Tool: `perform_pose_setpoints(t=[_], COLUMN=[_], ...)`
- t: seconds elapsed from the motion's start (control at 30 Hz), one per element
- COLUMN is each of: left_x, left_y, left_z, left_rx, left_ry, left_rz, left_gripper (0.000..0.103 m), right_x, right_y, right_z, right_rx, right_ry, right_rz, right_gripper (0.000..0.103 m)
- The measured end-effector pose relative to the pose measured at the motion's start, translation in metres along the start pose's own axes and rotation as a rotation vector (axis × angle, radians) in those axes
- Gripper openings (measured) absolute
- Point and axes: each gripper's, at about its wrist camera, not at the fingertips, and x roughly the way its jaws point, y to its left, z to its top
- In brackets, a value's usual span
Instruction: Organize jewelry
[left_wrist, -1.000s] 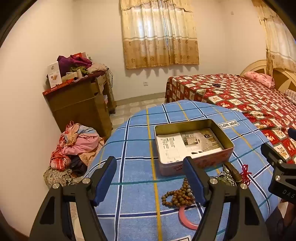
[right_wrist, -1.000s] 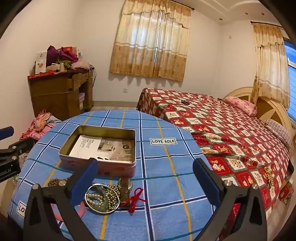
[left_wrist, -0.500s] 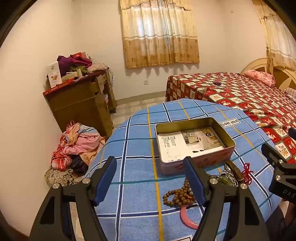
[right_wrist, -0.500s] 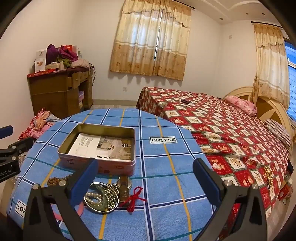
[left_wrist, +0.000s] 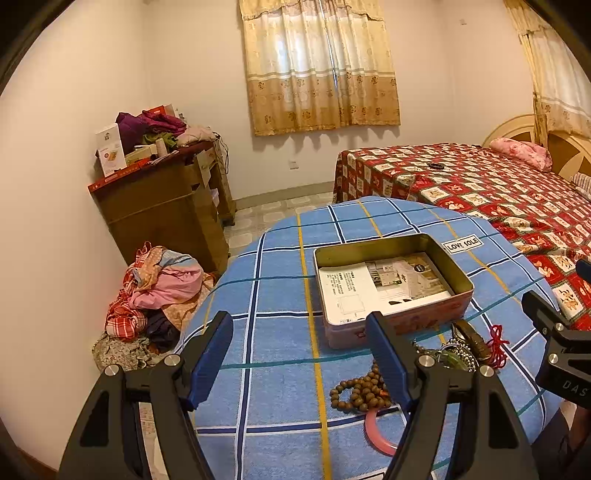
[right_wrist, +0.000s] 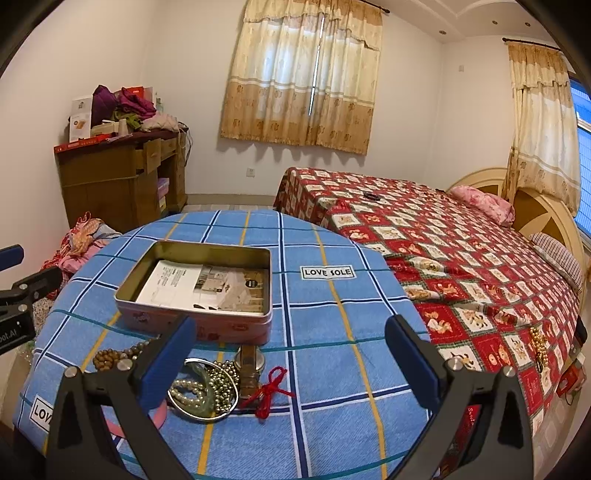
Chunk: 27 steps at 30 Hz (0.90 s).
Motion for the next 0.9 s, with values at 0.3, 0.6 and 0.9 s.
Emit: perform_pose_setpoints(t=[0.3, 0.6, 0.9], left_x=[0.0010, 0.0013, 0.0017], left_y=[0.0001, -0.0011, -0.0008], left_z=[-0.0005, -0.0007, -0.0005], left_rx=[0.002, 0.001, 0.003], left_ry=[-0.001, -0.001, 0.001], left_rz=[0.004, 0.004, 0.005], left_gripper=[0.074, 0.074, 0.074], right_x=[0.0014, 0.0016, 0.0018], right_y=[0.0015, 0.0018, 0.0022], right_z=[-0.0009, -0.0010, -0.0012], right_rx=[-0.001, -0.002, -0.002], right_ry=[0.004, 0.006, 0.007], right_rz=[0.000, 0.002, 0.002], right_gripper=[0.103, 0.103, 0.103])
